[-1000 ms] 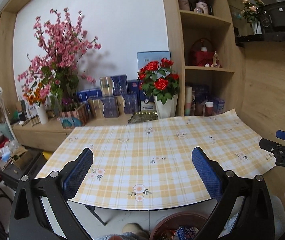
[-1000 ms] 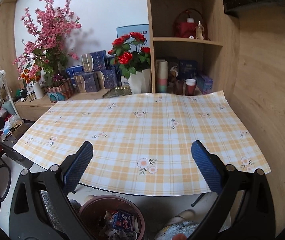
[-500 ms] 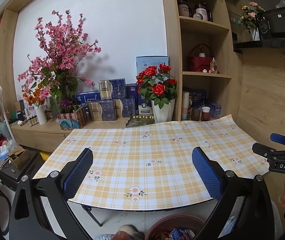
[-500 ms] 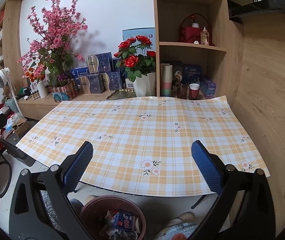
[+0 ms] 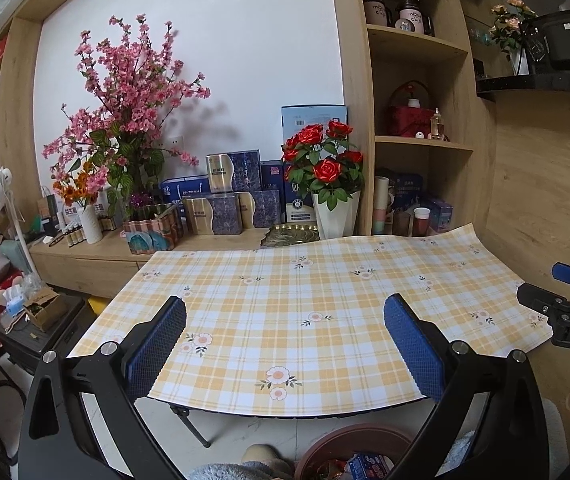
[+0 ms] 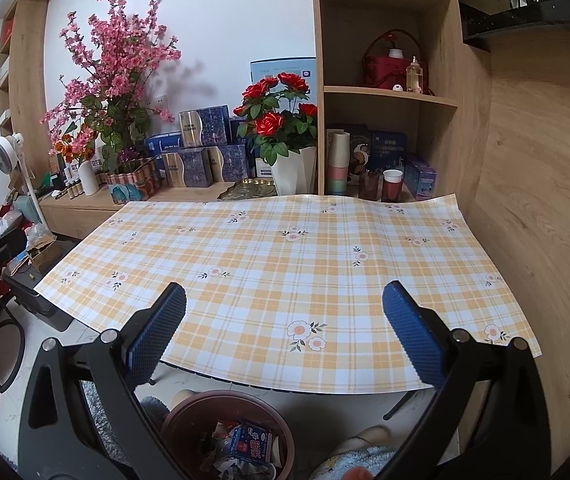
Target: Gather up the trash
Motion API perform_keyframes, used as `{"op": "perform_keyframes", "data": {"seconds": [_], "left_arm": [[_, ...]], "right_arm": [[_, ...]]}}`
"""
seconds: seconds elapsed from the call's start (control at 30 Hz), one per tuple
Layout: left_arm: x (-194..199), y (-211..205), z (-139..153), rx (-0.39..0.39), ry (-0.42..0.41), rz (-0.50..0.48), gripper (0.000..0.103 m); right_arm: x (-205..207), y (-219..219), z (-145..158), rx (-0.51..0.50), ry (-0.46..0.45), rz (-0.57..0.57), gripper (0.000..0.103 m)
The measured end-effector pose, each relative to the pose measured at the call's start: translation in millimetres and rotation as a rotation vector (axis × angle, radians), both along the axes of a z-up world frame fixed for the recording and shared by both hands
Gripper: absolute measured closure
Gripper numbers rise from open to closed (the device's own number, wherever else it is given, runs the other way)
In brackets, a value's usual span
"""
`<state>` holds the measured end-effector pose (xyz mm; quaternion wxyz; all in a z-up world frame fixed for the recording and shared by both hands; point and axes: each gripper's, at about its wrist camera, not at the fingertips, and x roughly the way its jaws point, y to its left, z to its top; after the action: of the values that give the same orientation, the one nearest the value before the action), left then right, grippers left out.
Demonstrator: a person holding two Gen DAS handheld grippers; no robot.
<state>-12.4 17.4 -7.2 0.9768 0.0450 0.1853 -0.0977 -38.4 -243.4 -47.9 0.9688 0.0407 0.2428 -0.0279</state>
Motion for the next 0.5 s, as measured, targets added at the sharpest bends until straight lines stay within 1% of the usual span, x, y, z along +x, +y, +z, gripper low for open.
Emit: {"op": "perform_keyframes", "data": {"seconds": [0.5], "left_arm": [[1.1, 3.5, -4.7, -0.002, 0.019, 0.004, 0.006]], "right_arm": [[-1.5, 5.7, 2.1, -0.001, -0.01, 0.012, 0.006]]}}
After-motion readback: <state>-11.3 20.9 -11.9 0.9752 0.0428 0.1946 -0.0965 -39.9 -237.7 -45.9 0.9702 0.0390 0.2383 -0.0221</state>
